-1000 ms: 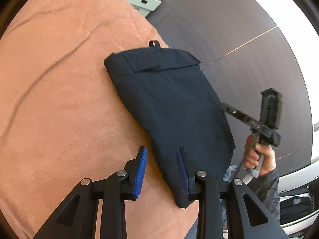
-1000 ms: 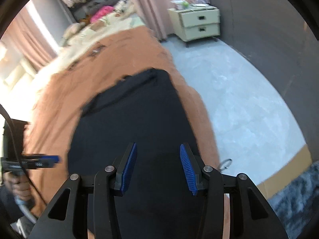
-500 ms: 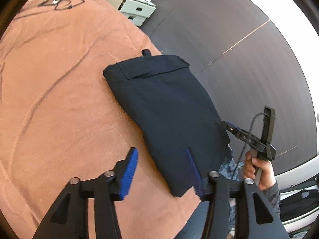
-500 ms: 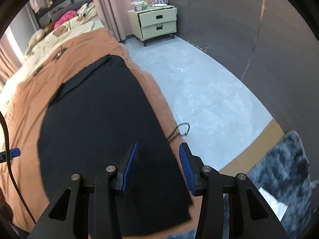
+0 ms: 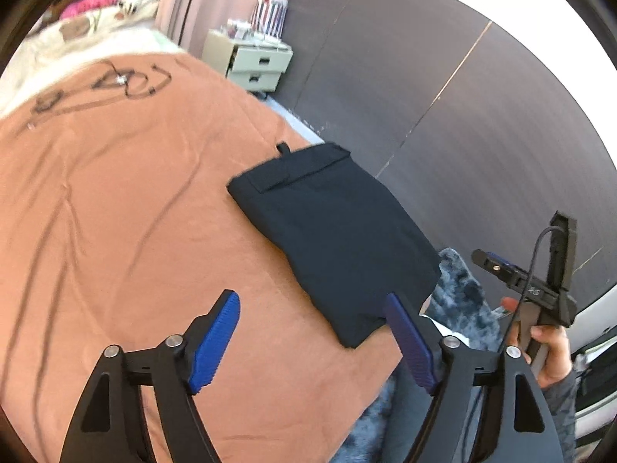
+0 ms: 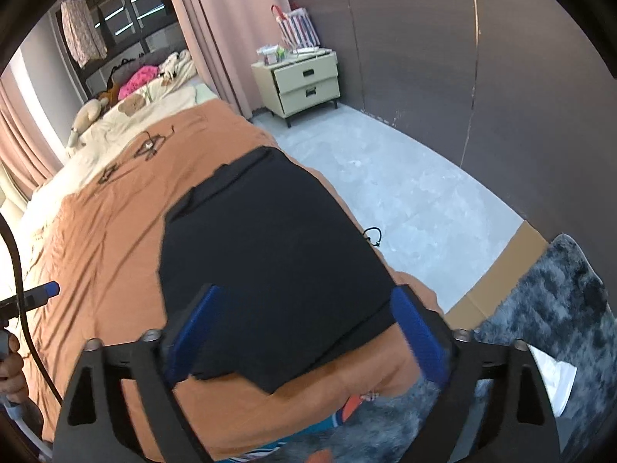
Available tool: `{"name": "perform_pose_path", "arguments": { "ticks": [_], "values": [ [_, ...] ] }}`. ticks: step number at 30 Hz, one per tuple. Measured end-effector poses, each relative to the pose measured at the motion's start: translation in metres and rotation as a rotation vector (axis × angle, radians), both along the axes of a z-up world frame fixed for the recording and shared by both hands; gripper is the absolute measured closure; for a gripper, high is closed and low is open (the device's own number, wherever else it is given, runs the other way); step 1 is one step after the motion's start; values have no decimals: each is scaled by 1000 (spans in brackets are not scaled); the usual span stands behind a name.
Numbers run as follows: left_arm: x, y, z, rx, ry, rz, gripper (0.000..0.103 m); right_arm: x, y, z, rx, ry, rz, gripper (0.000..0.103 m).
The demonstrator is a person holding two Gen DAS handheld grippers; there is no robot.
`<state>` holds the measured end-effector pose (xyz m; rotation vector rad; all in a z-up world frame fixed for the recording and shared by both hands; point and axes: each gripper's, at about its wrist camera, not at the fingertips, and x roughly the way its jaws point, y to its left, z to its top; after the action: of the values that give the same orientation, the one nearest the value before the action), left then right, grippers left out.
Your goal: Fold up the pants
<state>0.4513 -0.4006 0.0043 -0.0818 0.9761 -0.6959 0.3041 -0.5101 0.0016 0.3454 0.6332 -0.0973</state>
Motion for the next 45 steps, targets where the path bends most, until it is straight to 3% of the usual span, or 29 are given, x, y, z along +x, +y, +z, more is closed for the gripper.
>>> {"name": "perform_pose_path", "arguments": {
  "ticks": [4,7,19,29,45],
  "values": [
    [-19,15,19,-2,-43,2,4,-27,22,5,-33,-28,1,0],
    [-34,25,32,-5,-81,1,0,-41,37,4,-43,-37,1,0],
    [-97,74,67,6,-181,-18,0,-99,80,8,-64,-72,30,0],
    [-148,123,87,16,-285,22,0,-128,114,12,-105,-81,64,0],
    [-241,183,76,50,-372,104,0,-206,167,2,-156,-134,77,0]
  ]
}}
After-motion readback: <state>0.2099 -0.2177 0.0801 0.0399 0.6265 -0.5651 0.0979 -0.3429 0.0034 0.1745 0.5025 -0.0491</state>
